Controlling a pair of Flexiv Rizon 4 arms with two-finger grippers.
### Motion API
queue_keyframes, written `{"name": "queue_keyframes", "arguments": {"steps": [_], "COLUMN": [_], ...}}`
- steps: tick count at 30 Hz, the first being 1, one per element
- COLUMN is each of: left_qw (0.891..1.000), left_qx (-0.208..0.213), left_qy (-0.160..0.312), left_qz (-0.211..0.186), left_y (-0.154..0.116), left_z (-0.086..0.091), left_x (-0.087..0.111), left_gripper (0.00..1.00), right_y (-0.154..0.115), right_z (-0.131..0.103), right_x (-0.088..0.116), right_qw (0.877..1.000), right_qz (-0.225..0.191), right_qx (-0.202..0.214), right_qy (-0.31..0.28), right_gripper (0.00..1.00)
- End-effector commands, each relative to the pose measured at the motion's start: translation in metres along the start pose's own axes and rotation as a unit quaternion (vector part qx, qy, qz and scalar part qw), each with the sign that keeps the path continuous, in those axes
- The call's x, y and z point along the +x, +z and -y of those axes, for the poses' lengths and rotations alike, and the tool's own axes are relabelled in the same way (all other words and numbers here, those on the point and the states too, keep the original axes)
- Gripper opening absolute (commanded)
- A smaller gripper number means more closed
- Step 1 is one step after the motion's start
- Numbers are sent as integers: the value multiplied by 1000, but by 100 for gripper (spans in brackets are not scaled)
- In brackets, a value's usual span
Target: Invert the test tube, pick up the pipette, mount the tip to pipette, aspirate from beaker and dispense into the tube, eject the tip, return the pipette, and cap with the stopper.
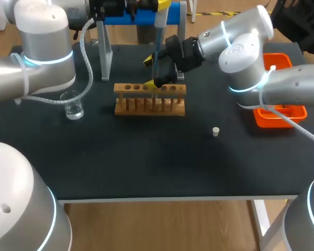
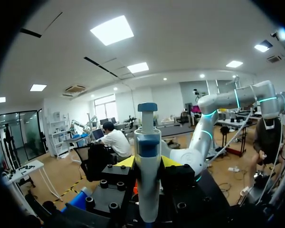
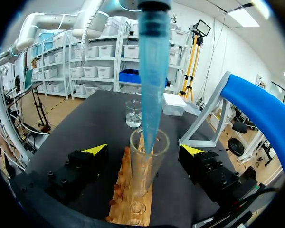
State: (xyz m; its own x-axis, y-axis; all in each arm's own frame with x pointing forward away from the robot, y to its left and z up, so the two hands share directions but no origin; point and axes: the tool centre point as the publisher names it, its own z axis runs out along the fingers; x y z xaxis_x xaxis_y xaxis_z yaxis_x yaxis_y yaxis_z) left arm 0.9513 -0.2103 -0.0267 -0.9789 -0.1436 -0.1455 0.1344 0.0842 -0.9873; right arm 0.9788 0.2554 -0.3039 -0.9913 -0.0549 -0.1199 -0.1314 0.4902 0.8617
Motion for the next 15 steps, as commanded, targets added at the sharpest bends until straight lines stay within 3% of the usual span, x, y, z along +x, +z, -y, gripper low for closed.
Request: {"name": "queue_keyframes", "arguments": {"steps": [1,15], "left_qw": [1000,1000], "left_qx": [-4,-16], "left_qy": [1,10], "left_qz": [-1,-2], "left_y": [1,8], "left_z": [4,20], "left_x": [-1,3], "left_gripper": [0,0], "right_y": [-1,-1], "right_z": [0,0], "right_x": [-2,-2], "right_qw": [1000,1000], "right_qz": [-3,-3], "right_qx": [0,0], "right_qy": [0,0], "right_gripper": [100,100]}}
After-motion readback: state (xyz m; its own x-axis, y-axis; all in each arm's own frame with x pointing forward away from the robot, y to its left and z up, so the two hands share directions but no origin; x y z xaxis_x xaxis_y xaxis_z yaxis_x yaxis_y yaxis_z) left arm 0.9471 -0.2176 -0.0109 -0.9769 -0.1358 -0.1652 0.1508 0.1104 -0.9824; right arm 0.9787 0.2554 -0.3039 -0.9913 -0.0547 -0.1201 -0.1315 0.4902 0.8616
